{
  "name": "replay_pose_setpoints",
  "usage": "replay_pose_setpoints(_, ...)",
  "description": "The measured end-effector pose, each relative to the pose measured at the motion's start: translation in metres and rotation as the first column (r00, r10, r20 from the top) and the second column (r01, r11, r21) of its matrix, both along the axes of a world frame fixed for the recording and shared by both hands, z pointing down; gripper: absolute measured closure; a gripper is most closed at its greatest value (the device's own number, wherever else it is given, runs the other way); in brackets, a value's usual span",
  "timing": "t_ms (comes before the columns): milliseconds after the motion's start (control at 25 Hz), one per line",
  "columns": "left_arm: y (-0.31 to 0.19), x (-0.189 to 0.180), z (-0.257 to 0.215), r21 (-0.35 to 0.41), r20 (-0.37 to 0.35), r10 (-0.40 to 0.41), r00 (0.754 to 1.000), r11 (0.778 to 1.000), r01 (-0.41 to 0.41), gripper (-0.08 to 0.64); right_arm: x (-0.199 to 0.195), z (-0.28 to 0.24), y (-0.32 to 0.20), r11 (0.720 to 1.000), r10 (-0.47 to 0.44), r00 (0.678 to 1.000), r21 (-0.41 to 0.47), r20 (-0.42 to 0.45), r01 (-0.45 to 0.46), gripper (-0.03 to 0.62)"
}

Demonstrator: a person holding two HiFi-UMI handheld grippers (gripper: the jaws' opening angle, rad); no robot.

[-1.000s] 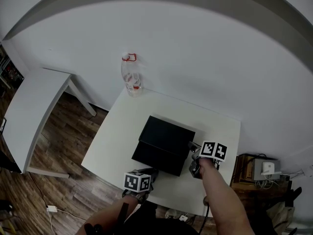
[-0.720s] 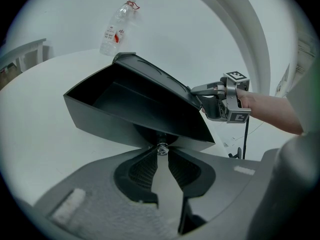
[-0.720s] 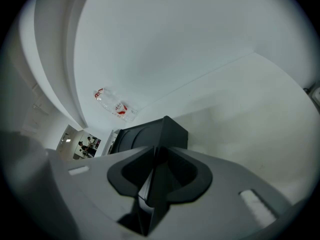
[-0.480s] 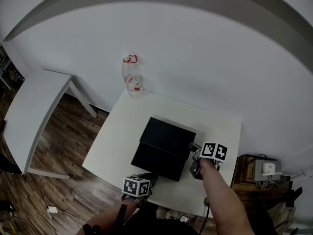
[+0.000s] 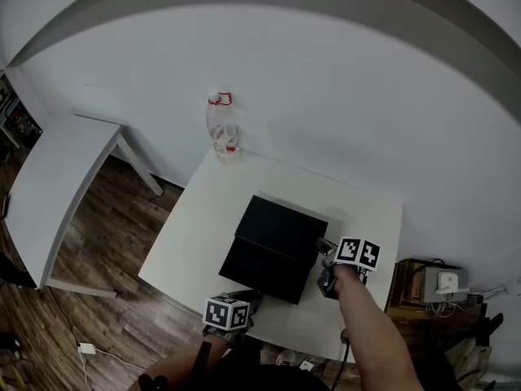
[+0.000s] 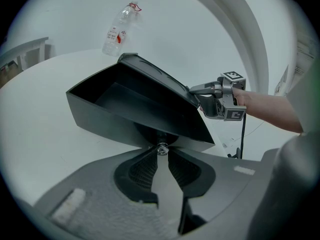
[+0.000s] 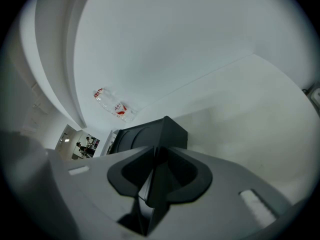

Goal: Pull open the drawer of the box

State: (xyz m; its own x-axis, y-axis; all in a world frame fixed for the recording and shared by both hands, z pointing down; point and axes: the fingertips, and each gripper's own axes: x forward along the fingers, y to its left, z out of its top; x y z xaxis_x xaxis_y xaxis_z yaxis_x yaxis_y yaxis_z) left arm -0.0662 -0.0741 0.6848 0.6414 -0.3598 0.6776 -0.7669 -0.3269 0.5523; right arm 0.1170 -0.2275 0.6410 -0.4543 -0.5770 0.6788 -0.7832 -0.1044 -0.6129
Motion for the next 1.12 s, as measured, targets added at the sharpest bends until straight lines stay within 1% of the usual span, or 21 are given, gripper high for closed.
replay_pose_setpoints(280,-0.002,0.002,0.003,0.006,-0.048,-0.047,0.998,0.999,0.048,0.485,0.001,0.001,-0.001,1.0,-0.003,1.0,0.002,-0.003,0.003,0.5)
replay_pose_setpoints(480,-0.002,0.002,0.001,0.015,-0.078,-0.062,0.995,0.998,0.064,0.483,0.001,0.002,-0.002,1.0,-0.002,1.0,0.002,0.002,0.002,0.499)
replay_pose_setpoints(640,0.0,-0.002,-0.003,0.025,-0.131,-0.097,0.987,0.995,0.101,0.474,0.0,0.002,-0.002,1.0,-0.001,1.0,0.003,0.011,0.001,0.495)
replay_pose_setpoints(760,0.004,-0.007,-0.005,0.034,-0.158,-0.123,0.98,0.991,0.13,0.473,0.0,0.003,-0.003,1.0,-0.002,1.0,0.008,0.014,0.002,0.495)
replay_pose_setpoints(1000,0.012,-0.011,-0.017,0.06,-0.188,-0.121,0.975,0.989,0.135,0.476,0.0,0.002,-0.004,1.0,-0.007,1.0,0.012,0.002,0.007,0.495)
replay_pose_setpoints(1040,0.013,-0.012,-0.02,0.066,-0.191,-0.119,0.974,0.989,0.133,0.494,0.0,0.002,-0.004,1.0,-0.008,1.0,0.016,0.003,0.007,0.495)
replay_pose_setpoints(1080,0.014,-0.013,-0.024,0.072,-0.195,-0.116,0.974,0.989,0.132,0.552,0.0,0.002,-0.004,1.0,-0.006,1.0,0.024,0.007,0.006,0.494)
replay_pose_setpoints(1120,0.015,-0.013,-0.028,0.077,-0.2,-0.113,0.973,0.988,0.13,0.558,0.0,0.002,-0.003,0.999,-0.004,1.0,0.034,0.017,0.003,0.492)
